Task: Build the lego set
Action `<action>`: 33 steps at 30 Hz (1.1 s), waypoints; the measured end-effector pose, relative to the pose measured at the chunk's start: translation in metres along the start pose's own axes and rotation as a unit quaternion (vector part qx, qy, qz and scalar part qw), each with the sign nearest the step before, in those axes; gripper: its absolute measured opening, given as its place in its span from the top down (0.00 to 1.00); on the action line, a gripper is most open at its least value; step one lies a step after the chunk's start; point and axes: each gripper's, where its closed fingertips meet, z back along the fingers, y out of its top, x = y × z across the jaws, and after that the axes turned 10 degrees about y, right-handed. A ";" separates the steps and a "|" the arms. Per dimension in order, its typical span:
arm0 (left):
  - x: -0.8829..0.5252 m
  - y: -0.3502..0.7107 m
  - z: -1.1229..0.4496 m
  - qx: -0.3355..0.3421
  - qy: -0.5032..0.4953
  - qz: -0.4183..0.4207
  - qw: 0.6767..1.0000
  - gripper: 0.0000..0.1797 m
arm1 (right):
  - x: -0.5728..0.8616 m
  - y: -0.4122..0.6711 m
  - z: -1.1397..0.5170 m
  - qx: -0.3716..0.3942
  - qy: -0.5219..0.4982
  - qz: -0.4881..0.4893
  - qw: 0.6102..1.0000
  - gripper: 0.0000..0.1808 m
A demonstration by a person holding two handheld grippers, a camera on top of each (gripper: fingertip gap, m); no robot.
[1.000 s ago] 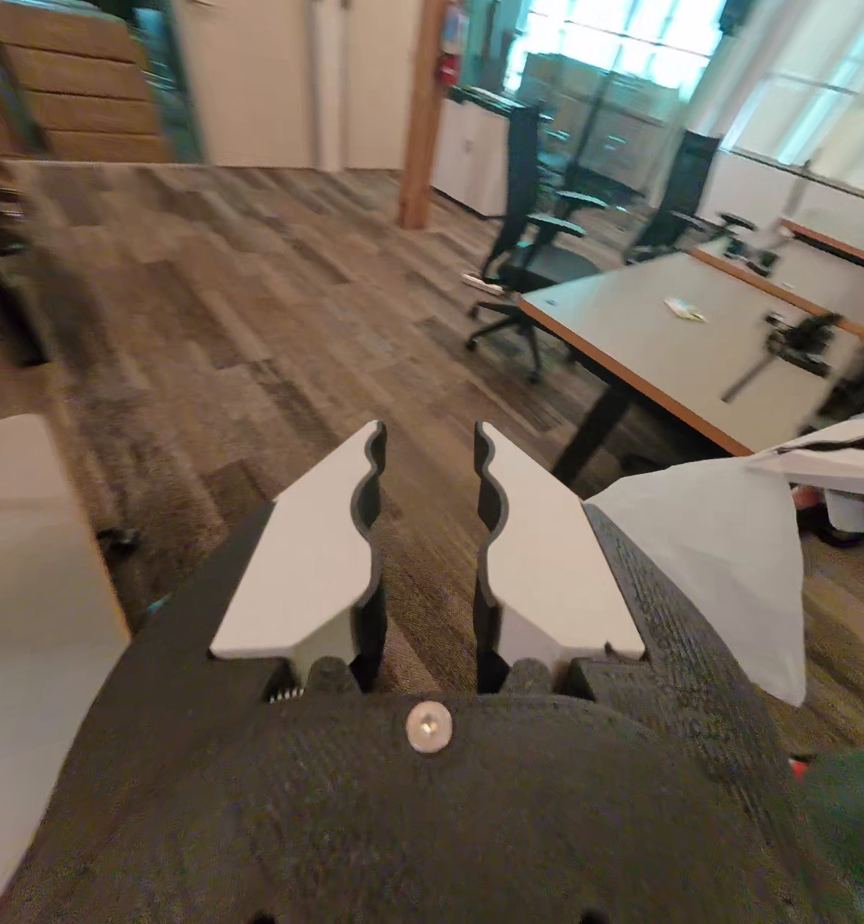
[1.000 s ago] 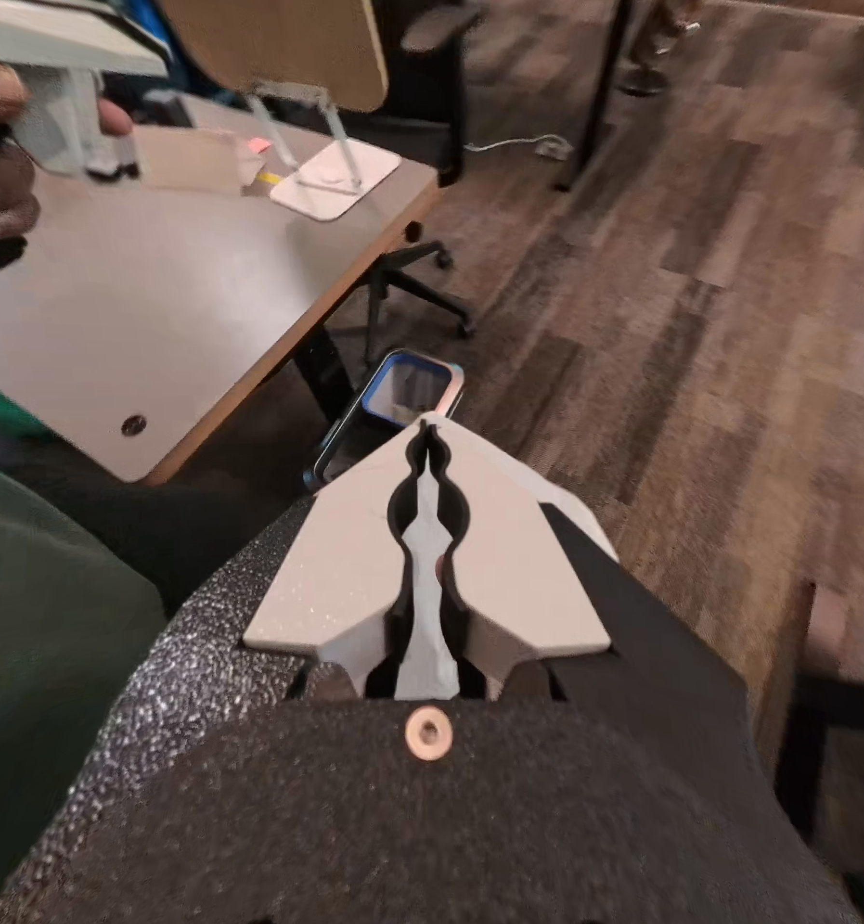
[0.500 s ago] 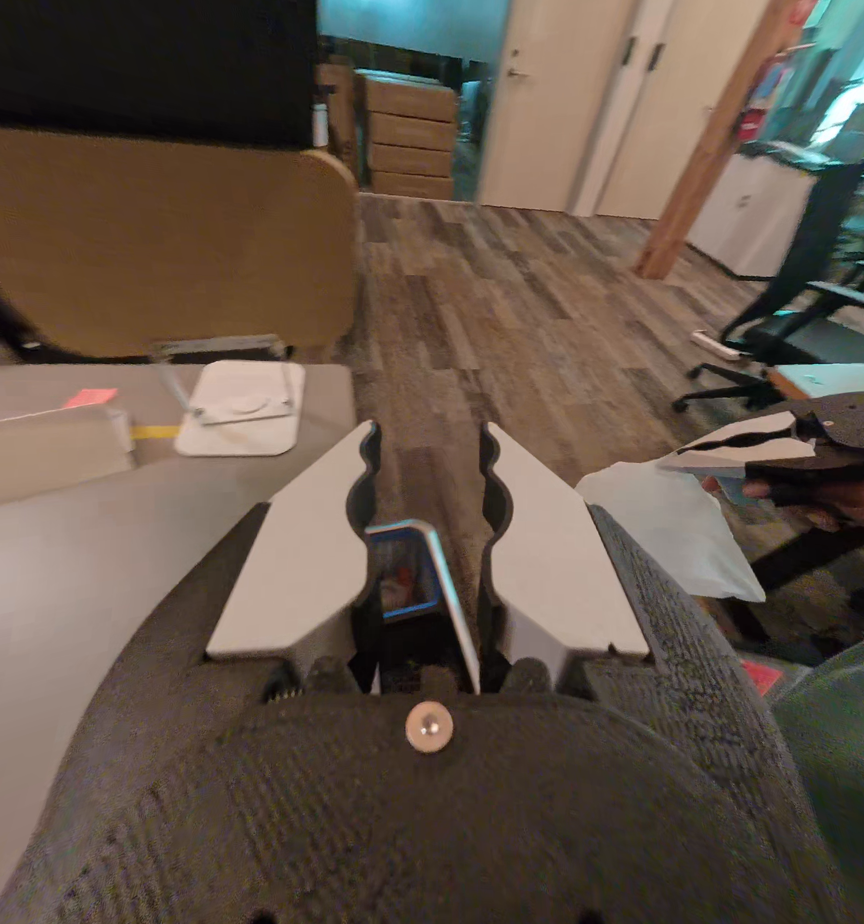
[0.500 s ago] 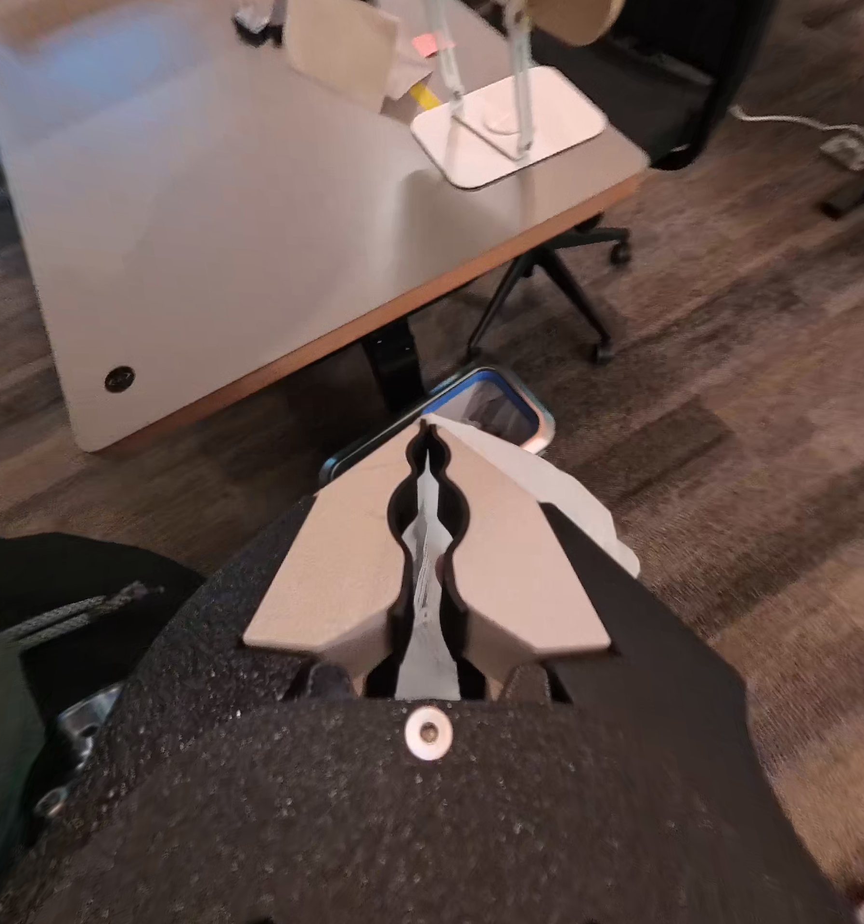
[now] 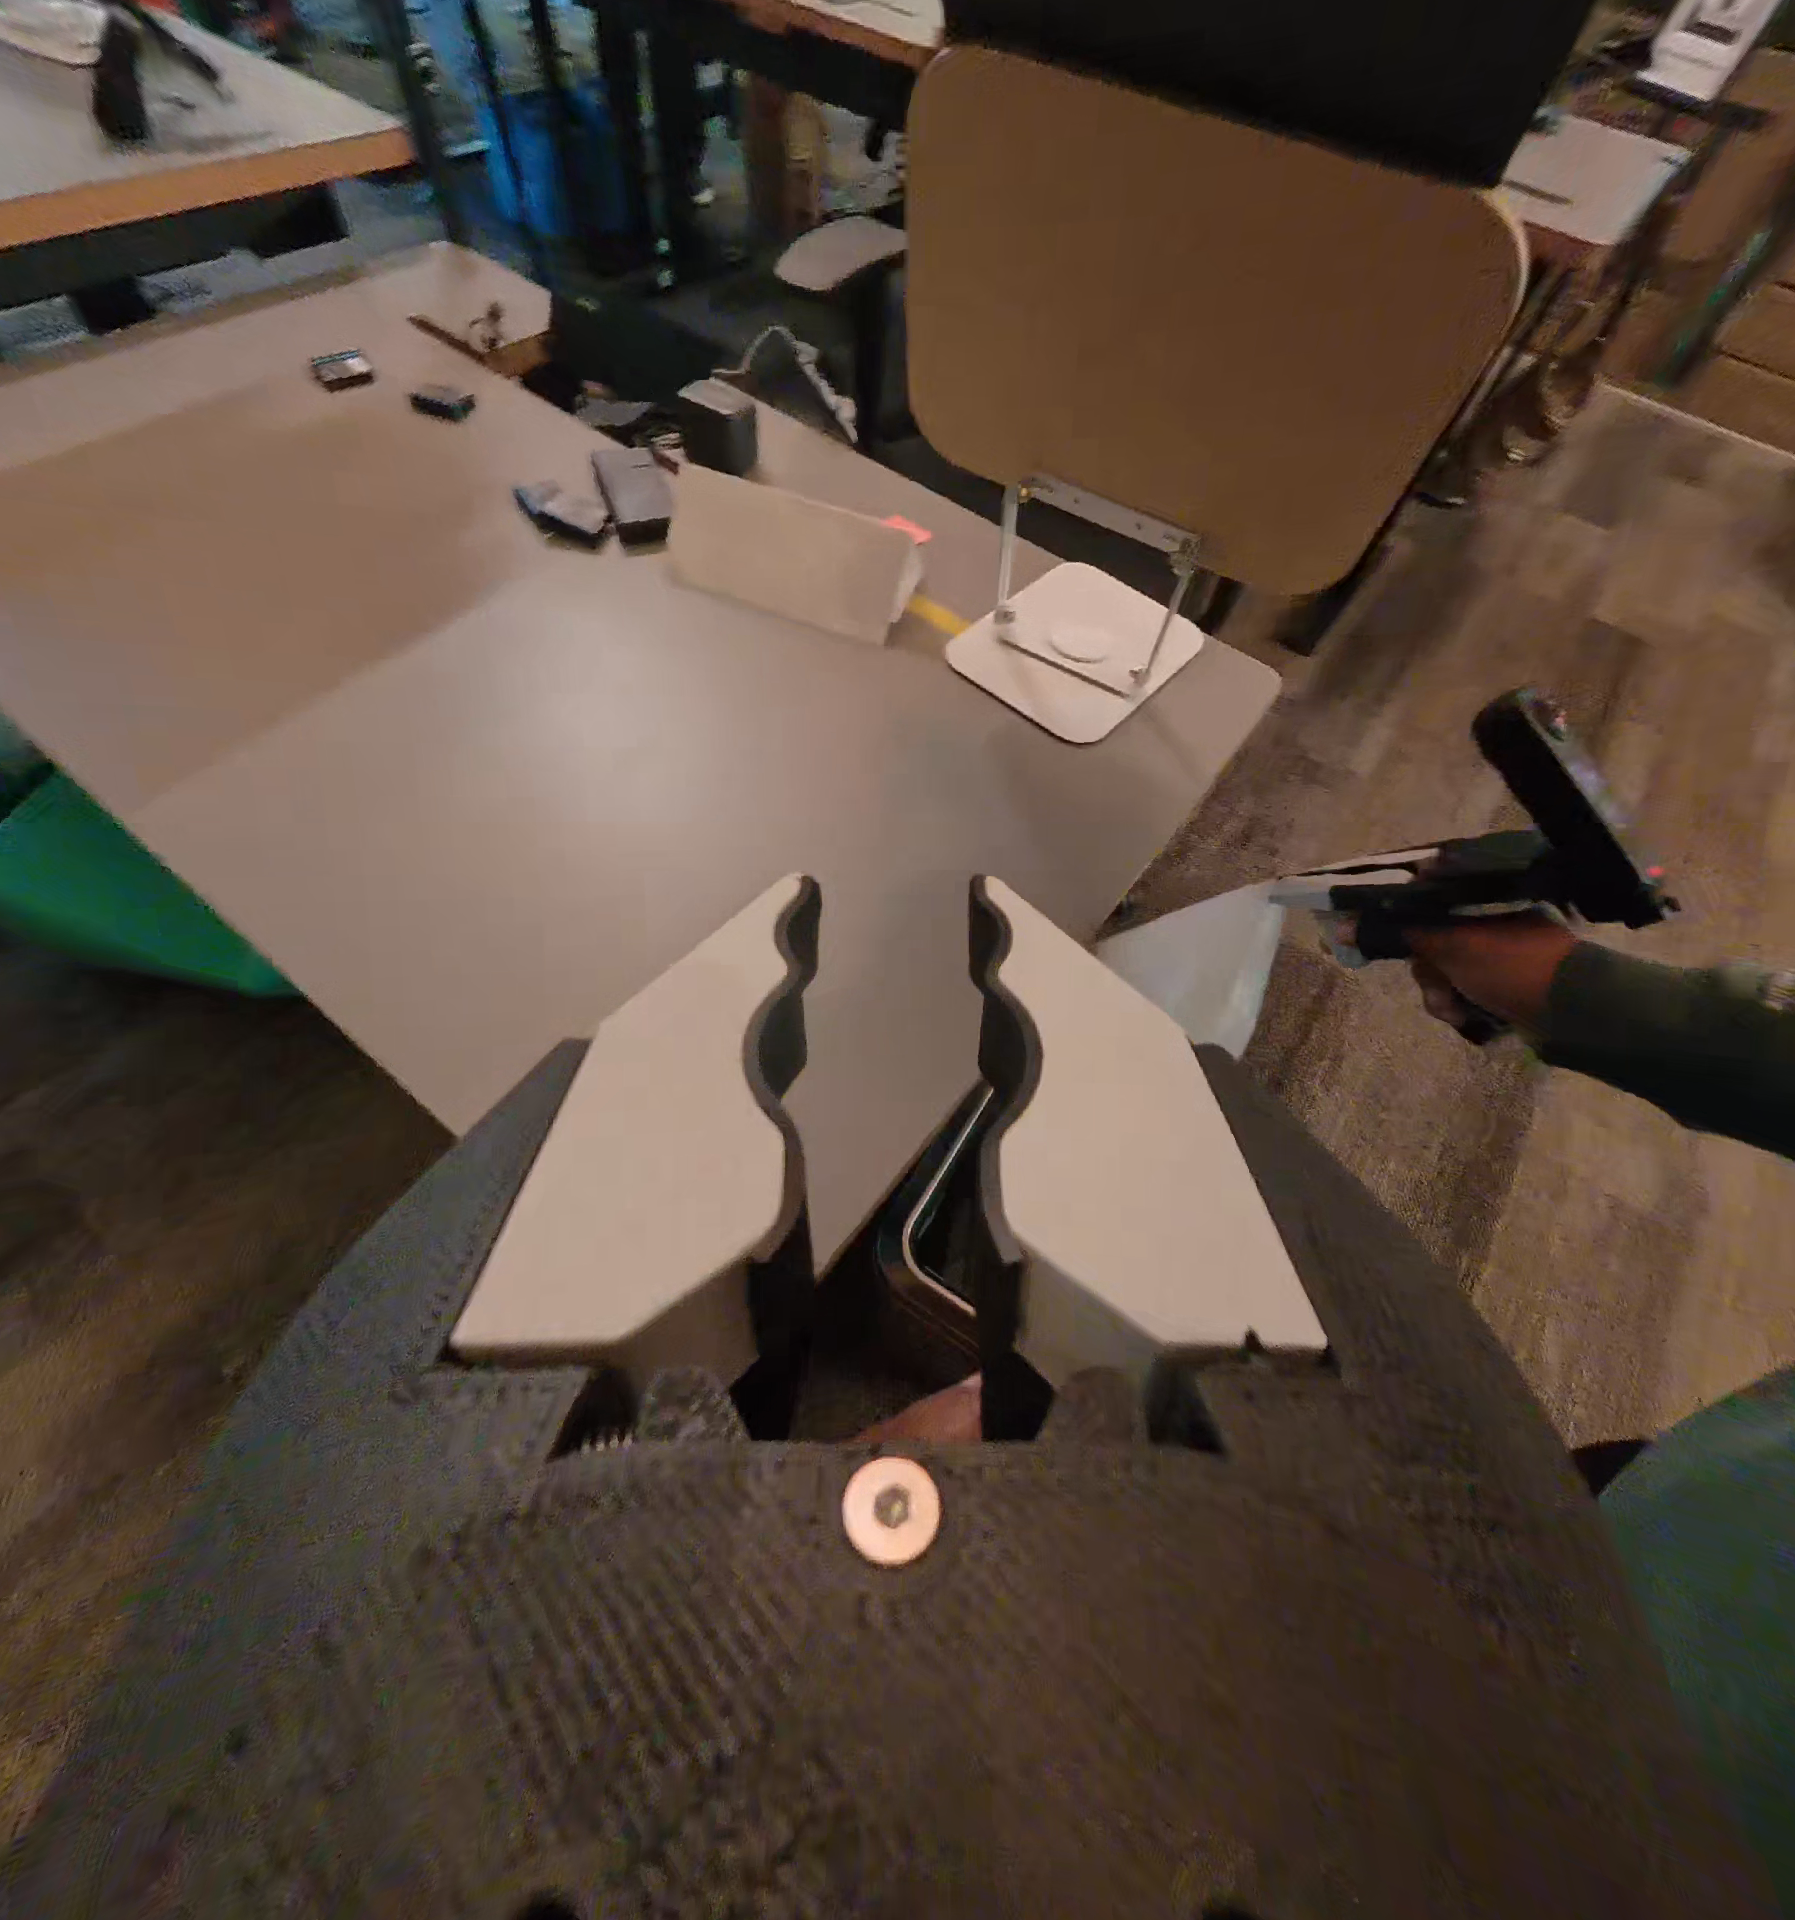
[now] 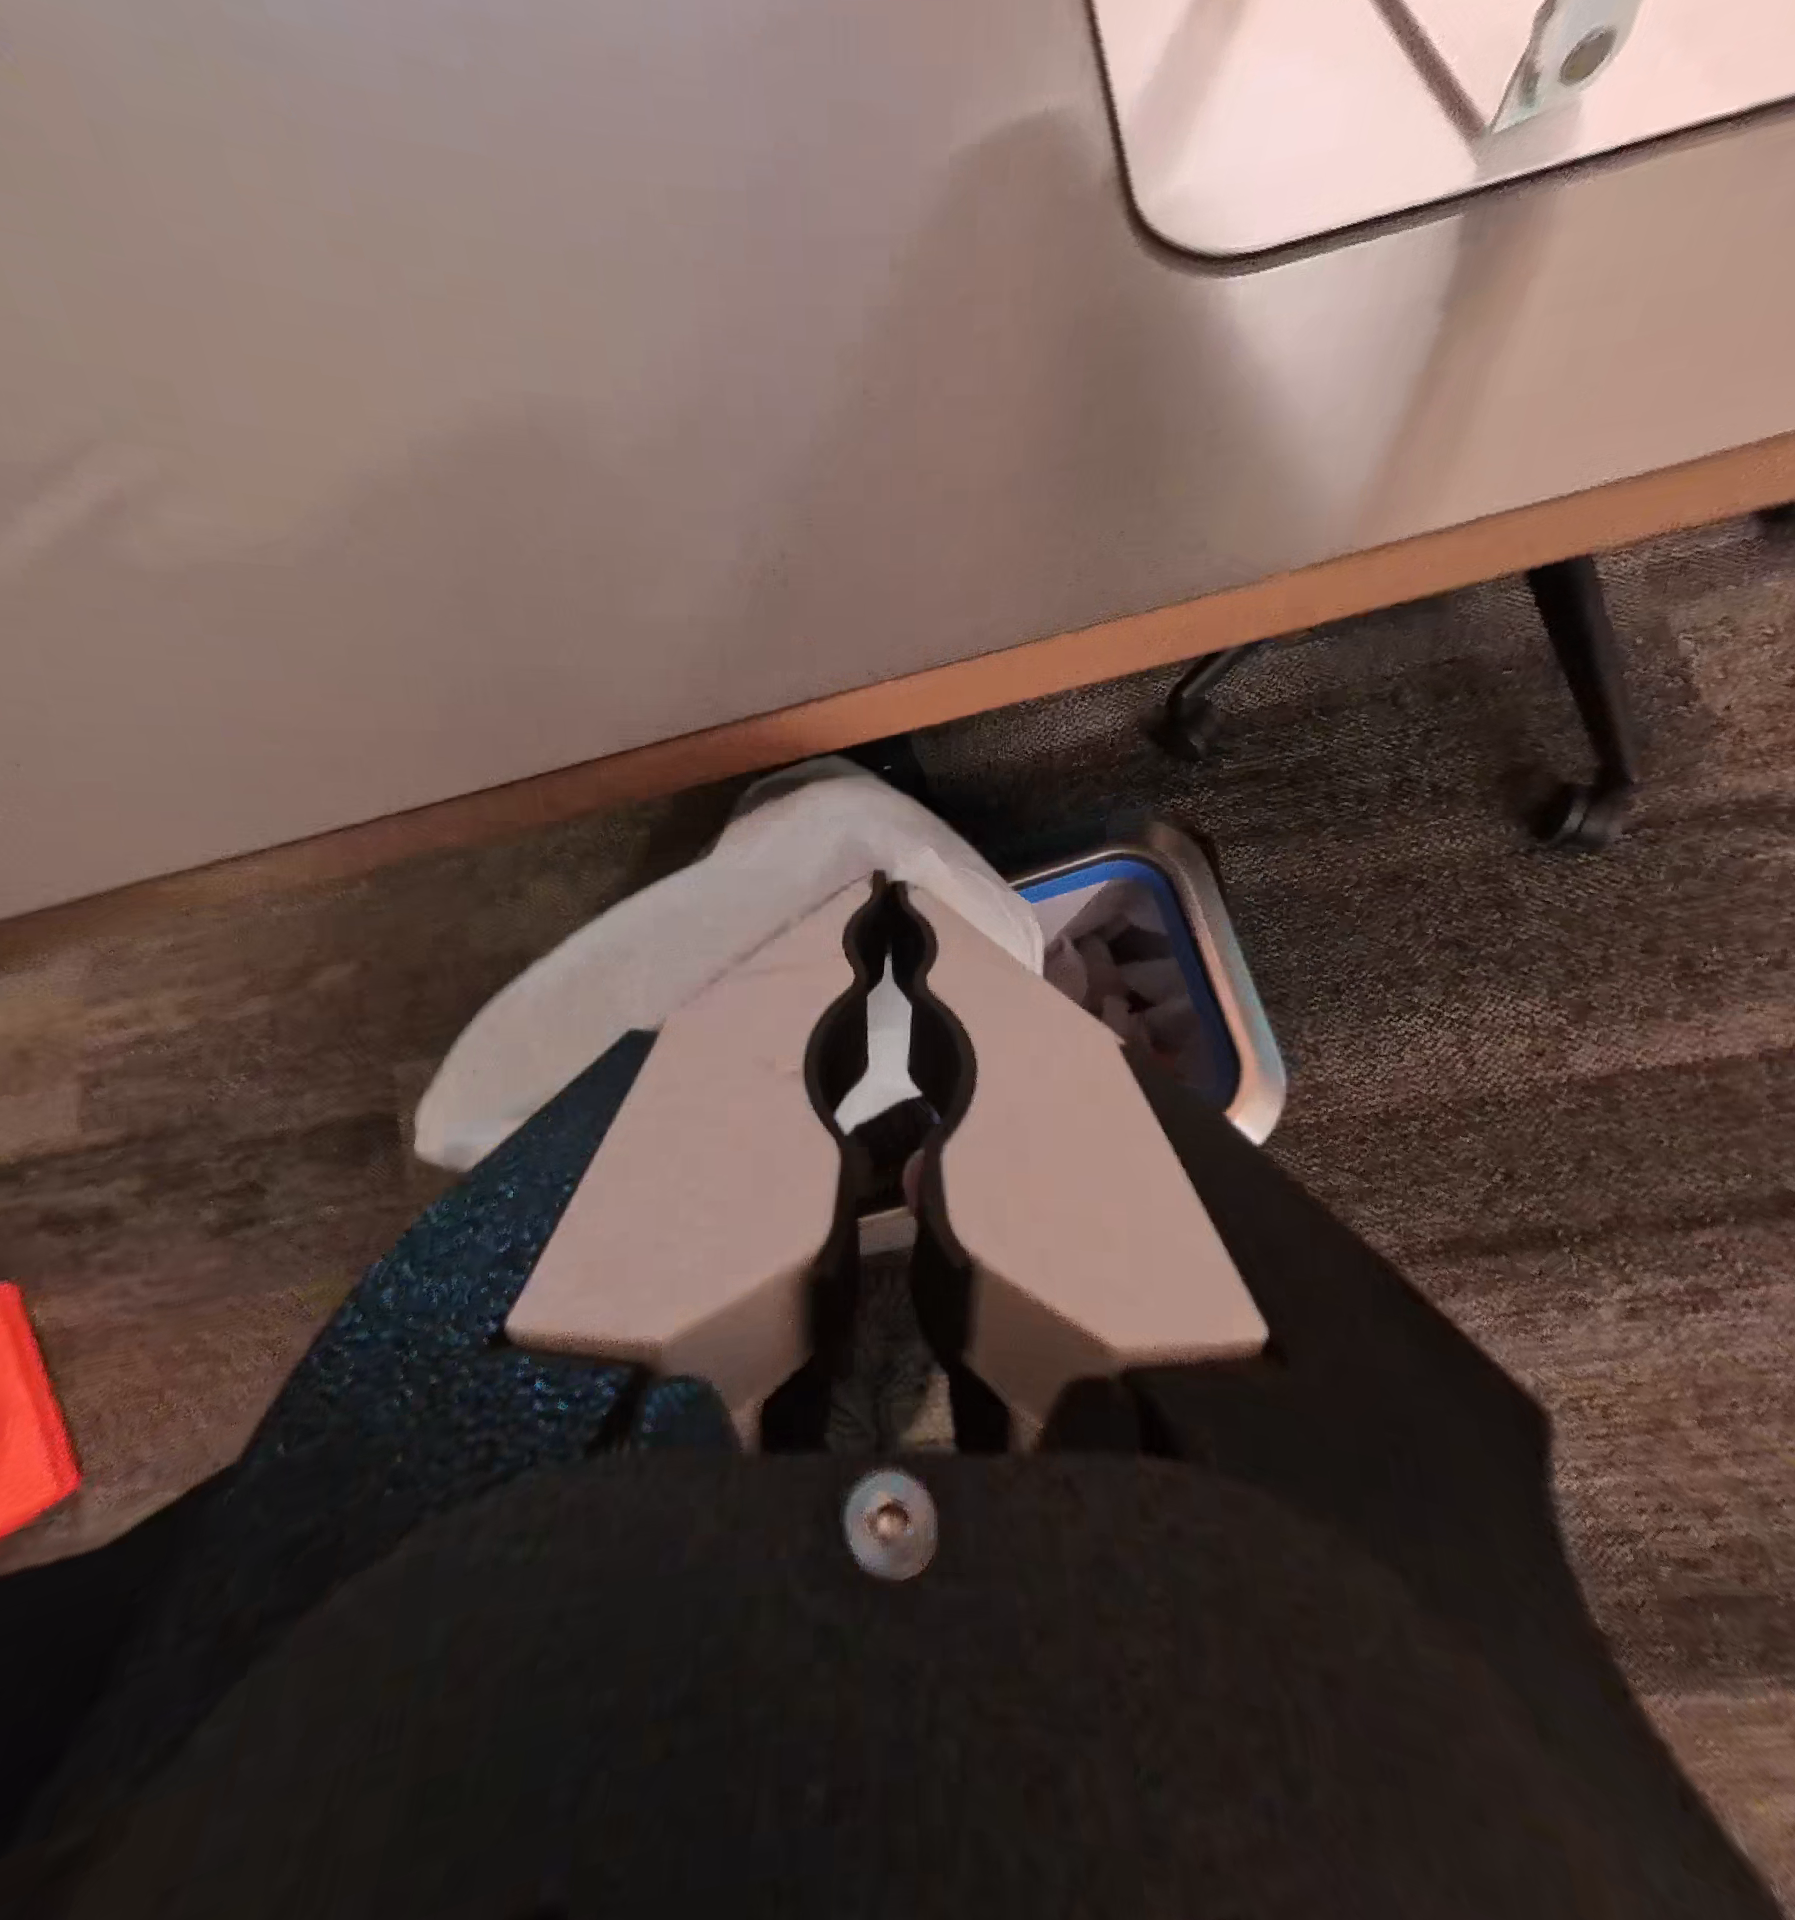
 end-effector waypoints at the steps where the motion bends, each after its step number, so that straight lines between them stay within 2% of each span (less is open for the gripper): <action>1: 0.006 -0.003 0.005 -0.004 0.009 0.000 1.000 0.85 | 0.011 -0.002 -0.012 -0.011 0.006 0.007 1.000 1.00; 7: 0.060 -0.003 0.002 -0.018 0.010 -0.026 0.999 0.86 | 0.062 -0.046 -0.071 -0.068 0.020 0.032 0.997 1.00; 13: 0.141 -0.011 -0.058 -0.017 -0.076 -0.042 0.996 0.81 | 0.080 -0.100 -0.095 -0.061 0.046 -0.032 0.997 1.00; 16: 0.171 -0.027 -0.083 -0.033 -0.114 -0.041 0.992 0.80 | 0.082 -0.136 -0.111 -0.079 0.075 -0.079 0.991 1.00; 20: 0.192 -0.040 -0.099 -0.045 -0.137 -0.049 0.988 0.80 | 0.076 -0.180 -0.127 -0.109 0.084 -0.090 0.986 1.00; 33: 0.228 -0.102 -0.147 -0.085 -0.172 -0.072 0.979 0.71 | 0.099 -0.240 -0.118 -0.114 -0.037 -0.110 0.987 1.00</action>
